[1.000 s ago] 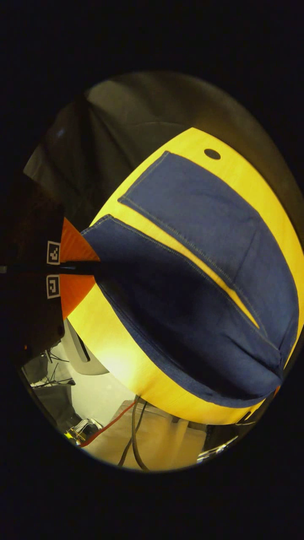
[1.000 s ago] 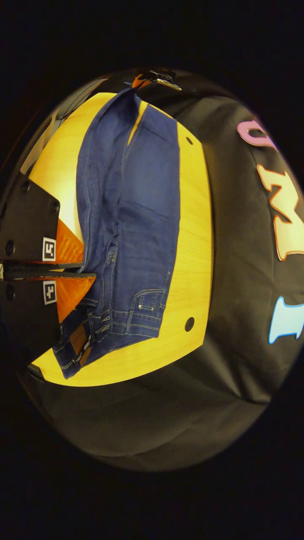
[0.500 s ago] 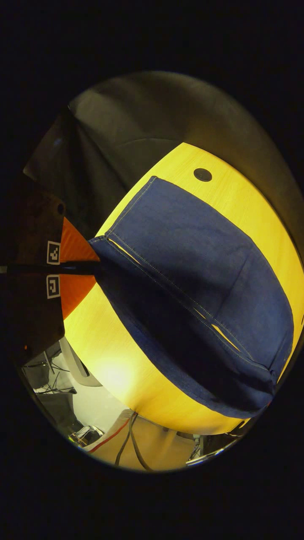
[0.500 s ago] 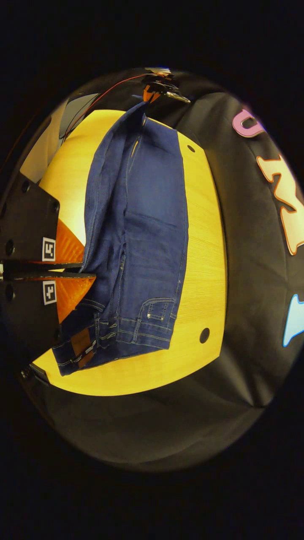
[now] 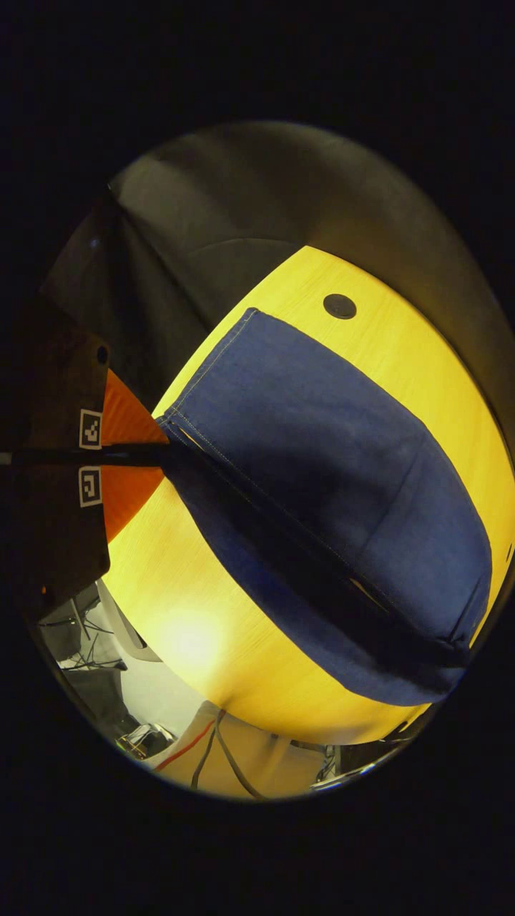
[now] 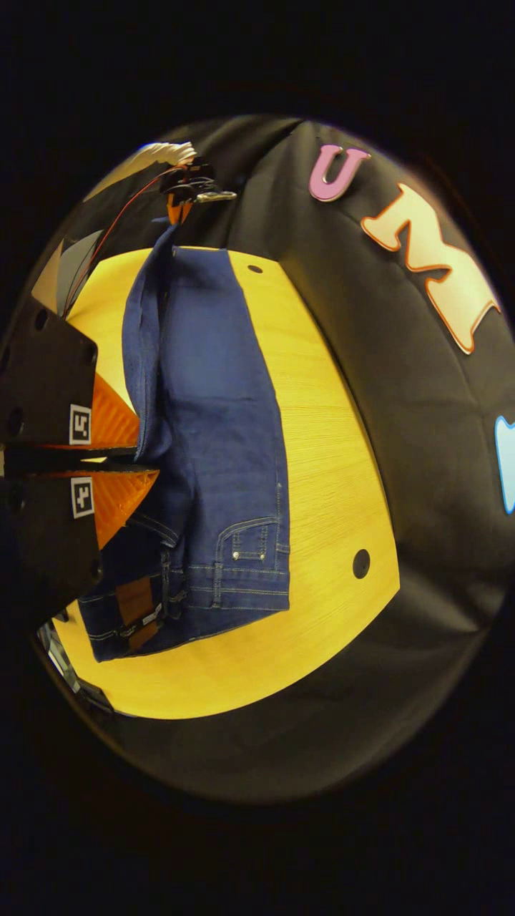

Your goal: Grasp the waist and the cuffs of the jeans and fold them to make the two legs overlap; first hold the waist and fold one-third of the jeans toward the cuffs, then hold the cuffs and fold the remaining one-third in the same direction to finish folding.

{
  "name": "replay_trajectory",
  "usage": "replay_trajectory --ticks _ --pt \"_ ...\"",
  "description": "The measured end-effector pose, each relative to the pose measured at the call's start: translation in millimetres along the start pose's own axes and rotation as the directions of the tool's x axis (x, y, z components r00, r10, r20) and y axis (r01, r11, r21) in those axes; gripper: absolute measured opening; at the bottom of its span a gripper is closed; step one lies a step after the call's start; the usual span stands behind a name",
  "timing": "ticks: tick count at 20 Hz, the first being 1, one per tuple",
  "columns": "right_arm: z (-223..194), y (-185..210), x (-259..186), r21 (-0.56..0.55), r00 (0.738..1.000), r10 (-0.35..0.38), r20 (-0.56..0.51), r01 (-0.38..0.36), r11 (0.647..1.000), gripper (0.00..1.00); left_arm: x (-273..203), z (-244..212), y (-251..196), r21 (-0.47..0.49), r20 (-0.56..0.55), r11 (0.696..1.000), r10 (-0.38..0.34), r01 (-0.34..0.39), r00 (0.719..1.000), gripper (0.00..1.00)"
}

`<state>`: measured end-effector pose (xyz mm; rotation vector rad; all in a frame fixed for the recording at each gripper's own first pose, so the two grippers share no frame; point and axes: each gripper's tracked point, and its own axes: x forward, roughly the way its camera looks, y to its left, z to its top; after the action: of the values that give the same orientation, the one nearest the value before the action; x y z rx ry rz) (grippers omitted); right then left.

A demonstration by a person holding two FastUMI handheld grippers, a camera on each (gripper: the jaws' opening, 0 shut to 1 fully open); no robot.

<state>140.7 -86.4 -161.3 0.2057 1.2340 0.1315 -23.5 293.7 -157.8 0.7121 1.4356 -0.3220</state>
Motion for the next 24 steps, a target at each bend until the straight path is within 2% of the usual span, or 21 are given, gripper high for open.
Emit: replay_trajectory --ticks 1,5,6,7,9,12,16,19,21,22,24 --pt "5 4 4 0.014 1.000 0.010 0.001 -0.010 1.000 0.02 3 1 3 -0.004 -0.004 1.000 -0.003 0.003 1.000 0.00" --pt "31 10 31 0.057 0.999 0.037 0.019 -0.038 0.998 0.02 4 15 30 -0.014 -0.007 1.000 0.023 -0.023 1.000 0.00" --pt "37 10 38 0.062 0.999 0.040 0.021 -0.042 0.997 0.00 5 21 37 -0.010 -0.008 0.999 0.030 -0.030 1.000 0.00" --pt "44 10 44 0.068 0.999 0.045 0.022 -0.046 0.997 0.02 6 27 43 -0.001 -0.012 0.999 0.041 -0.041 0.999 0.00" --pt "56 10 59 0.090 0.998 0.054 0.025 -0.056 0.994 0.00 14 41 61 0.029 -0.017 0.997 0.067 -0.066 0.998 0.00" --pt "73 5 88 0.128 0.998 0.063 0.017 -0.065 0.990 0.02 34 64 80 0.035 -0.029 0.996 0.084 -0.082 0.996 0.00" --pt "74 -6 132 0.149 0.997 0.075 -0.019 -0.071 0.986 0.02 69 83 88 0.031 -0.018 0.995 0.092 -0.091 0.996 0.00" --pt "75 -10 148 0.158 0.996 0.081 -0.023 -0.077 0.985 0.00 84 87 88 0.011 -0.006 0.996 0.087 -0.087 0.996 0.00" --pt "81 -9 148 0.179 0.995 0.095 -0.012 -0.091 0.980 0.07 86 91 90 0.006 0.009 0.995 0.096 -0.097 0.995 0.00" --pt "86 -13 147 0.195 0.996 0.093 0.005 -0.092 0.976 0.07 86 92 91 0.004 0.016 0.995 0.102 -0.102 0.995 0.00" --pt "111 -19 136 0.254 0.991 0.102 0.090 -0.122 0.959 0.39 86 94 93 -0.006 0.041 0.993 0.119 -0.119 0.992 0.00"
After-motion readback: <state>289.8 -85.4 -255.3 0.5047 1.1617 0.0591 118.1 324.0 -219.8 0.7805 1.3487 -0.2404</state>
